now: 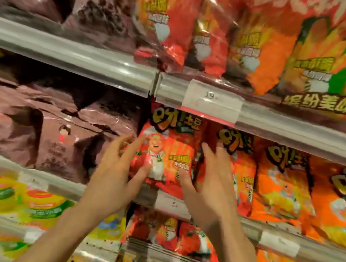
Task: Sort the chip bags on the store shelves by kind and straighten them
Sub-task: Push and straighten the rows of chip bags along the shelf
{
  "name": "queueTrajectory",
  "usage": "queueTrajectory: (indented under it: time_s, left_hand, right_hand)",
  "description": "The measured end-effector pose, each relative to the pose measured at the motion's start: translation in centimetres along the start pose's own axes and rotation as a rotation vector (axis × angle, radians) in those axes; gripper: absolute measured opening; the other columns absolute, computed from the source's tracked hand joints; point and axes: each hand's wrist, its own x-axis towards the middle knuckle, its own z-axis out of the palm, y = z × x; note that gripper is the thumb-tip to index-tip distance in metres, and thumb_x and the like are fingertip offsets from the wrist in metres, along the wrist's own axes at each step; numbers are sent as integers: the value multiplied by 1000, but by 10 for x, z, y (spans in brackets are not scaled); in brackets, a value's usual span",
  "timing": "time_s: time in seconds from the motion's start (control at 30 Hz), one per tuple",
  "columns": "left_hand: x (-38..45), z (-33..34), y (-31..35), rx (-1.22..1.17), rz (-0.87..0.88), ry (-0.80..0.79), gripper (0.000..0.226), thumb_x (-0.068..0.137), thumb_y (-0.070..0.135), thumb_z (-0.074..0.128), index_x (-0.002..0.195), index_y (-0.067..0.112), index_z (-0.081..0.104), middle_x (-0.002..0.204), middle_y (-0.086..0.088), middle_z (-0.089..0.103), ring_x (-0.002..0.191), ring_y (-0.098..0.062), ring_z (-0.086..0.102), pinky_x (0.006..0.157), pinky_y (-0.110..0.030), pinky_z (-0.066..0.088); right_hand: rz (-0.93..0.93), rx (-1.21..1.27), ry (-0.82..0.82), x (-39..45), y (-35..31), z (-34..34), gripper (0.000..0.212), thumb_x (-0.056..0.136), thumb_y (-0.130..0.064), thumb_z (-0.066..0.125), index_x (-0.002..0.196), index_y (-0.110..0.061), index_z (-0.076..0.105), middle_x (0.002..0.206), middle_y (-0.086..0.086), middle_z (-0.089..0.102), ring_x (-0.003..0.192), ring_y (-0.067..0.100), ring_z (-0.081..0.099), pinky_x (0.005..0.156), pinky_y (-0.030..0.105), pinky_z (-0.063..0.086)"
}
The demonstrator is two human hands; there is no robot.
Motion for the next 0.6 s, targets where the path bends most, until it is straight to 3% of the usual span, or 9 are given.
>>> queueTrajectory:
  time_s: [0.13, 0.3, 0.47, 0.6]
  left_hand:
    - [1, -6, -1, -8, 52, -17, 65, 92, 55, 47, 151, 30, 40, 138, -5, 42, 125, -23, 52, 103, -40, 48]
    - [0, -9, -11, -13, 13, -74, 63, 92, 63, 46, 151, 42, 37, 122, 9, 41, 100, -9, 56, 86, -38, 53]
    - [3, -12, -17, -88, -33, -139, 59, 95, 53, 50, 151, 43, 36, 116, 10, 49, 100, -4, 52, 91, -34, 49]
    - [8, -8, -19, -118, -27, -162, 57, 98, 47, 56, 151, 43, 35, 127, 9, 49, 106, -3, 52, 95, -33, 45]
  right_hand:
    - [-88, -18, -99, 7, -16, 8, 76, 100, -48, 51, 161, -29, 10, 169, 1, -4, 155, 14, -5, 113, 17, -7]
    - [-174, -167, -248, 10, -6, 13, 73, 101, -56, 41, 160, -35, 2, 169, 1, -10, 155, 18, -9, 122, 32, 1]
    - [-262, -331, -254, 14, -2, 9, 74, 101, -57, 38, 161, -29, 5, 169, 11, -3, 156, 28, 3, 118, 29, -8]
    - [-318, -388, -227, 24, 6, 10, 73, 100, -56, 44, 160, -25, 16, 165, 15, 19, 151, 31, 21, 120, 34, -7]
